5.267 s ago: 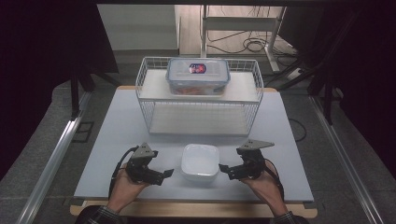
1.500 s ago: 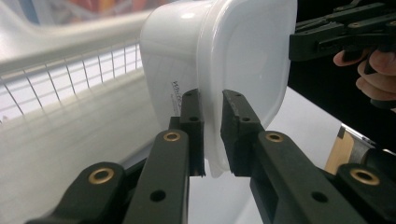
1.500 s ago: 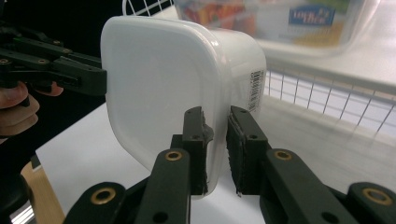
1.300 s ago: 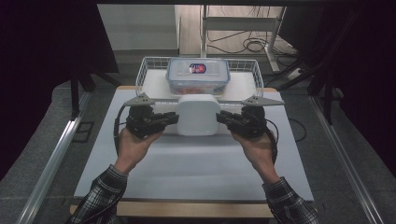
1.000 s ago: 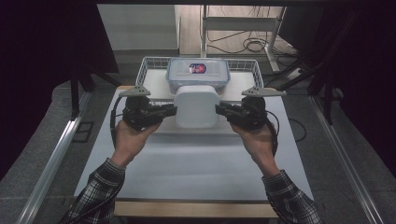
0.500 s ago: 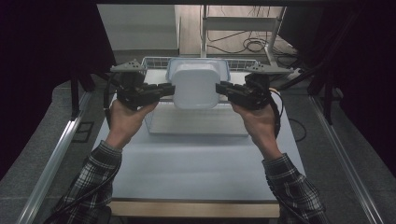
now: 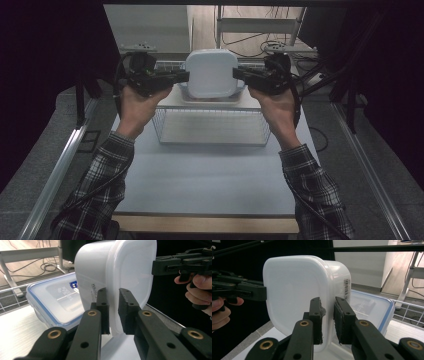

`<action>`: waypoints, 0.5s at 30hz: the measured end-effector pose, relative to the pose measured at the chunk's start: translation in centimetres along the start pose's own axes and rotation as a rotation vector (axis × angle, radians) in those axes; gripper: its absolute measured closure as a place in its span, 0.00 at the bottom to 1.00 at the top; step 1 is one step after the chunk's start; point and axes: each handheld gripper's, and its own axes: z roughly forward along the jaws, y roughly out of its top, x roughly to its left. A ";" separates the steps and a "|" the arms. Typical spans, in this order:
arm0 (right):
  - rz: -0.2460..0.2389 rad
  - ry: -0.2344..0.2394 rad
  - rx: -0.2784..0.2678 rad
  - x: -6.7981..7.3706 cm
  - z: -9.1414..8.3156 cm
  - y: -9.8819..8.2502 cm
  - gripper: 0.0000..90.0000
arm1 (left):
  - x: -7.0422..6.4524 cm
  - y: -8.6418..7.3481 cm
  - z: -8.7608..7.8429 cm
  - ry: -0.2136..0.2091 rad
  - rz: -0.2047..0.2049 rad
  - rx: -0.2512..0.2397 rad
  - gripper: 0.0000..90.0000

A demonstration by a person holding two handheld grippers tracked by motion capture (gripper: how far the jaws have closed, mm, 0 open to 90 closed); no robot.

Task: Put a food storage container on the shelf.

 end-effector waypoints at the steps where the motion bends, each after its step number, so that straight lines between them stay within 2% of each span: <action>1: 0.000 0.000 0.000 0.0 0.0 0.0 0.85 | 0.0 0.0 0.0 0.000 0.000 0.000 0.89; 5: 0.020 -0.010 0.013 -0.7 0.9 0.5 0.85 | 0.7 0.4 0.7 -0.001 -0.025 0.000 0.88; 11: 0.037 -0.026 0.020 -1.3 1.6 0.9 0.84 | 1.1 0.8 1.2 0.006 -0.019 0.004 0.88; 15: 0.055 -0.022 0.020 -1.6 2.1 1.0 0.79 | 1.2 1.1 1.4 0.008 -0.030 0.001 0.86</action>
